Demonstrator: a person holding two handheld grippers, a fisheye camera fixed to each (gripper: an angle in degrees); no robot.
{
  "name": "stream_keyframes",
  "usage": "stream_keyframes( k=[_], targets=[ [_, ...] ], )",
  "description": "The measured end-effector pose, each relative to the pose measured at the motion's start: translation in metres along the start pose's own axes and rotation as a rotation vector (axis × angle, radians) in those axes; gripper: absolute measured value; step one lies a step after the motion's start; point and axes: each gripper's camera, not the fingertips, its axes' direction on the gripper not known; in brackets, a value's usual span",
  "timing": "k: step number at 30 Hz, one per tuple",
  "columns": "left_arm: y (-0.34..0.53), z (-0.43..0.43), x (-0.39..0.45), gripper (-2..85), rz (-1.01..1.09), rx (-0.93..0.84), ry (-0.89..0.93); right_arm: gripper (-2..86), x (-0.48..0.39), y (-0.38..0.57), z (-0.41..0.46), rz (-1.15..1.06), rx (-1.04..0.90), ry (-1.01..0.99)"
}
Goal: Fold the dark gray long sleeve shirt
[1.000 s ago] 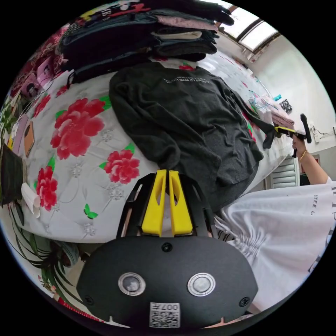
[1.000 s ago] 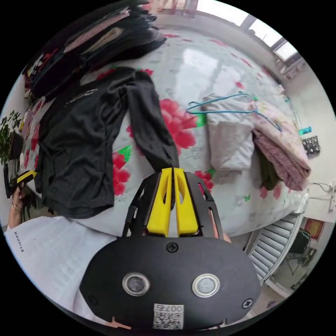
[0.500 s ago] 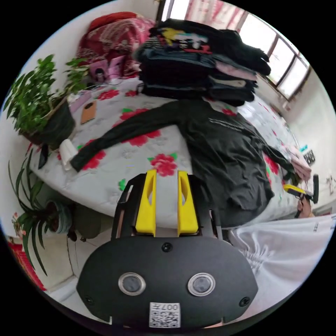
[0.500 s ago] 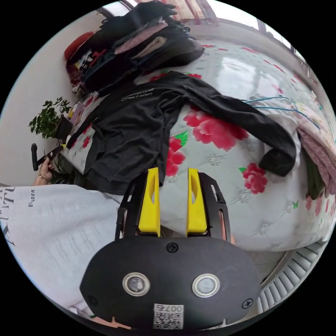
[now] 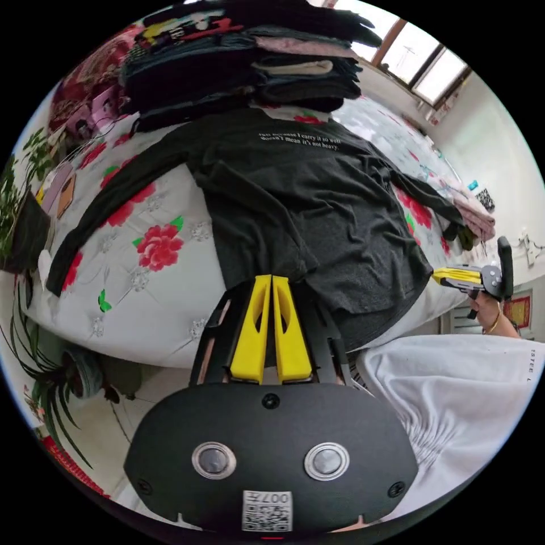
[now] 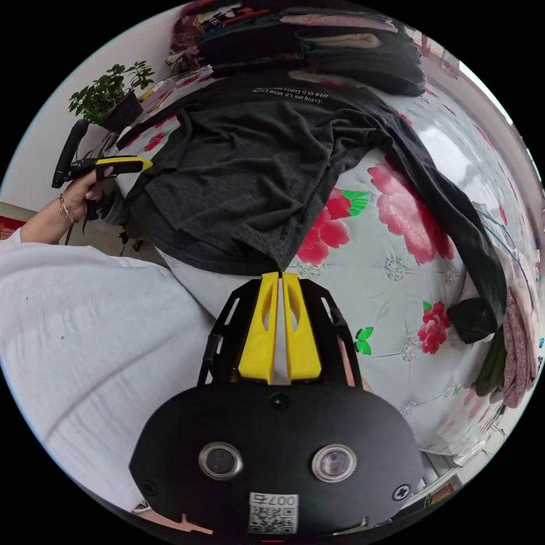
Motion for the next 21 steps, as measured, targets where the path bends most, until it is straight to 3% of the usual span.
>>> stream_keyframes(
  k=[4,8,10,15,21],
  targets=[
    [0.066,-0.050,-0.060,-0.9,-0.282,0.102,-0.065,-0.1,0.009,0.028,-0.020,0.016,0.081,-0.003],
    [0.137,-0.073,-0.109,-0.5,-0.580,0.052,-0.299,-0.1,0.021,0.045,-0.019,0.061,0.082,-0.059],
    [0.153,-0.076,-0.117,0.3,-0.610,0.056,-0.256,0.3,0.029,0.051,-0.019,0.103,0.088,-0.062],
    [0.137,-0.071,-0.097,7.7,-0.394,0.117,-0.130,1.7,0.028,0.038,-0.027,0.057,0.132,-0.076],
    [0.079,-0.014,-0.078,5.7,-0.210,-0.063,-0.177,0.8,0.006,-0.008,0.006,-0.080,-0.024,0.022]
  ],
)
